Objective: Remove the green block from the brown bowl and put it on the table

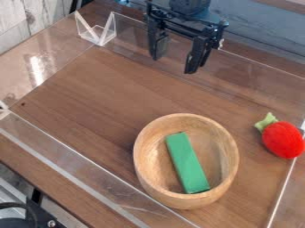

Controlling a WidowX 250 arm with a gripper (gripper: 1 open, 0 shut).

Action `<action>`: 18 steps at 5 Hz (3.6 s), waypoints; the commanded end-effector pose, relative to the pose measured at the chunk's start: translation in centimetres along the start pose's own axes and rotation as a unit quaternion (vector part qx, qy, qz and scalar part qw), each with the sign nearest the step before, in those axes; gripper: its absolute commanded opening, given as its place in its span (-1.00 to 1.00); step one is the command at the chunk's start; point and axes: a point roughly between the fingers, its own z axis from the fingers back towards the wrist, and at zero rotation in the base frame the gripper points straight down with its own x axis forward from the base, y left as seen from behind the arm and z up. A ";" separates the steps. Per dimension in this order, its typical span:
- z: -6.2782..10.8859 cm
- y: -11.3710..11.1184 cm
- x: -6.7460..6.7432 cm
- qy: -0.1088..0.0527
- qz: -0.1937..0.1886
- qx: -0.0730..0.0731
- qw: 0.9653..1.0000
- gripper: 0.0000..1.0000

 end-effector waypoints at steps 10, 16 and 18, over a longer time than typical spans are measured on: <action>-5.7 -5.4 -6.1 -0.087 0.294 -0.077 0.949 1.00; -6.4 -7.6 -5.1 -0.109 0.305 -0.073 0.943 1.00; -5.7 -6.9 -4.7 -0.116 0.290 -0.069 0.948 1.00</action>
